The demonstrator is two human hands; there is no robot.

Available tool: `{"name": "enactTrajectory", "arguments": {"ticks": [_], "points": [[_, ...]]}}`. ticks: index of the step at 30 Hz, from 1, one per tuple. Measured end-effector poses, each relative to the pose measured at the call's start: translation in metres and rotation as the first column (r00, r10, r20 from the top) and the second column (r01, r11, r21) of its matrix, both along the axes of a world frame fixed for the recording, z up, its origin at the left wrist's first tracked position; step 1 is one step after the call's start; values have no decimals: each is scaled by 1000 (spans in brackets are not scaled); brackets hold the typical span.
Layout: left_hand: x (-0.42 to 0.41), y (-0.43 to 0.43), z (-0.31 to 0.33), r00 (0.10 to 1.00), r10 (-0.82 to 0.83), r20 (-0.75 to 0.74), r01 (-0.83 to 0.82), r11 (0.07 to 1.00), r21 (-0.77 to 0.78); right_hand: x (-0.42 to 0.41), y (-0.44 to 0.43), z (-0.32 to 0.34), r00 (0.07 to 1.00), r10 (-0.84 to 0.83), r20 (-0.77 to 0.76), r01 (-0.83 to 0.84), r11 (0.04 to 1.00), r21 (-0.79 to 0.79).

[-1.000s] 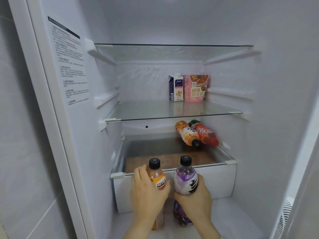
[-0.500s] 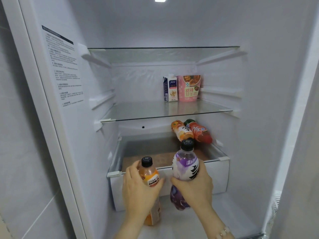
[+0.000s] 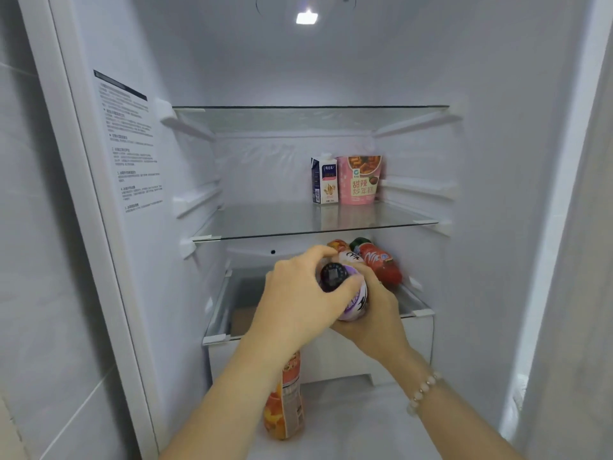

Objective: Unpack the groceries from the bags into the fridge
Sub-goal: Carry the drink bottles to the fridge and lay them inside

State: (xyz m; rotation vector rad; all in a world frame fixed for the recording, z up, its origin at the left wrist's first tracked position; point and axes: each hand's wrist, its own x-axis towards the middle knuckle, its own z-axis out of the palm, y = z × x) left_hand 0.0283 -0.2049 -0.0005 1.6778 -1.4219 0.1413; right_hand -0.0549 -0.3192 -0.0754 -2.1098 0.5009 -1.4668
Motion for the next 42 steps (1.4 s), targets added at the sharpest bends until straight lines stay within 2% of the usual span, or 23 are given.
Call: {"name": "enactTrajectory", "arguments": {"ticks": [4,7,9,10,13,16,19,23,27,29,32,38,42], "points": [[-2,-10,2,967,115,226,-125,992,31,10,-14,-5,1000,10,-13,-11,1000,-16],[-3,-16,-7,920,163,355,-206,975,85,15,-23,-7,996,-5,-87,2,1000,-27],[-8,-15,-14,910,165,381,-236,960,148,14,-28,-10,980,-79,-184,68,995,-69],[-9,-18,-20,877,188,442,-283,946,159,14,-31,-12,960,-145,-240,122,986,-110],[-16,-25,-23,834,144,532,-292,934,204,10,-35,-17,872,-279,-403,237,960,-151],[-16,-46,-43,847,131,515,-313,906,284,8,-41,-20,806,-312,-502,275,950,-148],[-14,-68,-58,844,179,506,-323,922,212,4,-47,-24,768,-305,-563,292,949,-115],[-9,-93,-59,885,193,425,-335,897,290,-10,-47,-31,802,-314,-509,324,943,-71],[11,-114,-54,931,225,288,-335,839,428,-26,-49,-41,785,-369,-497,360,926,-118],[24,-124,-53,938,220,268,-330,801,499,-30,-53,-43,768,-385,-511,367,920,-141],[43,-139,-49,932,206,299,-344,764,546,-32,-59,-43,727,-420,-543,368,906,-208],[54,-171,-55,932,209,295,-344,763,548,-24,-70,-43,650,-557,-517,275,807,-523],[54,-188,-57,934,160,320,-326,748,578,-17,-73,-25,633,-605,-482,282,761,-585]]}}
